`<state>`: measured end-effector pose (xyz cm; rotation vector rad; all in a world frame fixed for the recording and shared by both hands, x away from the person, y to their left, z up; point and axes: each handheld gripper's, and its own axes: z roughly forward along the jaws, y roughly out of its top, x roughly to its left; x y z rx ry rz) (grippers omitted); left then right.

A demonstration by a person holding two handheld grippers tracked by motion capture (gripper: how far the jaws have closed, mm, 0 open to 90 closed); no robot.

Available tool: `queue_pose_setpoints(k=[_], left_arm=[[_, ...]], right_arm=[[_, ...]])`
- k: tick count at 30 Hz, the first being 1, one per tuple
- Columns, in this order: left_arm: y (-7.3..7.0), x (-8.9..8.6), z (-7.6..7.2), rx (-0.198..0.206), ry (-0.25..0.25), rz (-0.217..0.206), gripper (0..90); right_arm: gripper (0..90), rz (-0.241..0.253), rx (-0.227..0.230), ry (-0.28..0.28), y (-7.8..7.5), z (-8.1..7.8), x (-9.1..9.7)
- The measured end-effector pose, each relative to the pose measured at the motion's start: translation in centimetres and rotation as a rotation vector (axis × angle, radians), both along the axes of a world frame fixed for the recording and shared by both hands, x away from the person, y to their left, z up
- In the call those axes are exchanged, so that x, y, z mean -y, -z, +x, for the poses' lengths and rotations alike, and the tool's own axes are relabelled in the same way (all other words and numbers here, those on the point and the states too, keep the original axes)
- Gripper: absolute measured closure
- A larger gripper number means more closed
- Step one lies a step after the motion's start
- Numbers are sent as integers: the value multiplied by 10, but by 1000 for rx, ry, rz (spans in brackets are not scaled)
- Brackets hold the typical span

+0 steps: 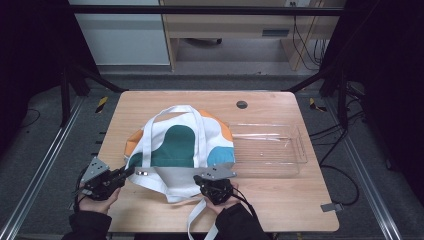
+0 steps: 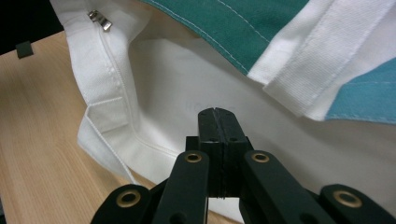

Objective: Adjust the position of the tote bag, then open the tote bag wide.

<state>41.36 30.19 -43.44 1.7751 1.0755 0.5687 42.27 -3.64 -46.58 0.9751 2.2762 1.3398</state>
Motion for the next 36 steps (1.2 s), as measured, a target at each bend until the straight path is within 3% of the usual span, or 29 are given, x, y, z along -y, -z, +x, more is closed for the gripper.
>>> queue_pose_setpoints(k=[21, 36], left_arm=[[1, 0, 0, -3, 1, 0, 826], [1, 1, 0, -4, -2, 5, 827]], right_arm=[[900, -15, -6, 76, 14, 19, -24], [900, 17, 37, 99, -1, 20, -16]])
